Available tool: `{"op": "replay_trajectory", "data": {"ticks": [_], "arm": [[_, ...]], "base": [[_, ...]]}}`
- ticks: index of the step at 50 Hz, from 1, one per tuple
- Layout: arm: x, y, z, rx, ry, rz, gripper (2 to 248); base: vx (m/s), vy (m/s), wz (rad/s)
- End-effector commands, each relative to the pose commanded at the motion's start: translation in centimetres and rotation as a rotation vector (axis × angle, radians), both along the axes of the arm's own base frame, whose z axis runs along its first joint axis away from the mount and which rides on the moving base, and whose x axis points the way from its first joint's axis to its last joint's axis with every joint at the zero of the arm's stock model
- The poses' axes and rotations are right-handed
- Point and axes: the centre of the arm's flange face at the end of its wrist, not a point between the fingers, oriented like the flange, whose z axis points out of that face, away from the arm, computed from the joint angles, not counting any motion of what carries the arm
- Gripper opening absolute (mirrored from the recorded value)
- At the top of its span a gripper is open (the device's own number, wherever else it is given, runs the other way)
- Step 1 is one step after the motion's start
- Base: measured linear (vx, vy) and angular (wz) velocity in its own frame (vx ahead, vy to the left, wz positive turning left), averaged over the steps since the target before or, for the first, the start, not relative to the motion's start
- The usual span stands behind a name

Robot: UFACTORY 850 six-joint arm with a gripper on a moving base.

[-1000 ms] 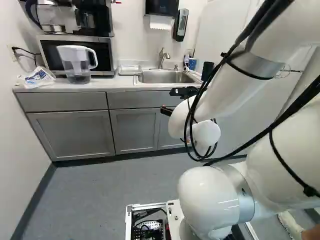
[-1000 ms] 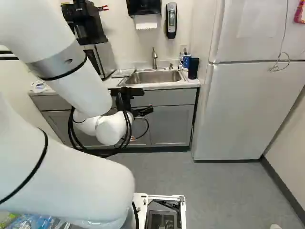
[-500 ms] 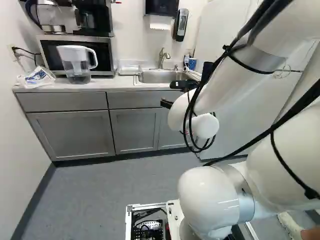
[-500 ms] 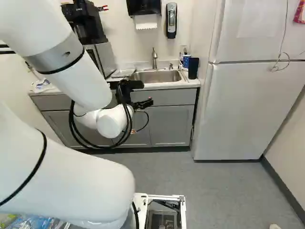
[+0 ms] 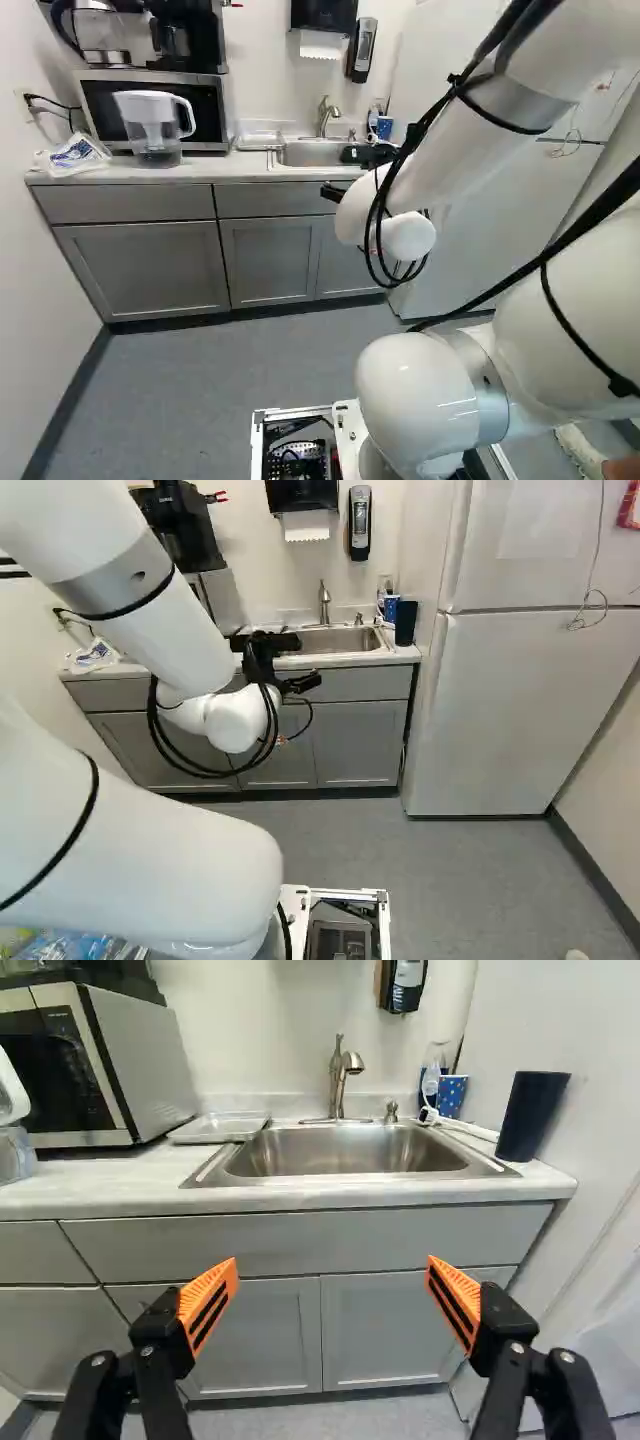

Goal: Rinse the cup and place it in the tray

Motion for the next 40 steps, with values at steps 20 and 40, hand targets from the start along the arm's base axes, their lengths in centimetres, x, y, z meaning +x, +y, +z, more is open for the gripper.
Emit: {"op": "replay_trajectory", "data": {"ticks": [20,40], "arm": [[1.6,0.0,2.0,0.000,-0.043,0.000,247],[3.0,0.0,3.9,0.000,-0.063,0.000,247]], "base": [[0.000,0.000,0.000],[0.000,0.000,0.000]]}}
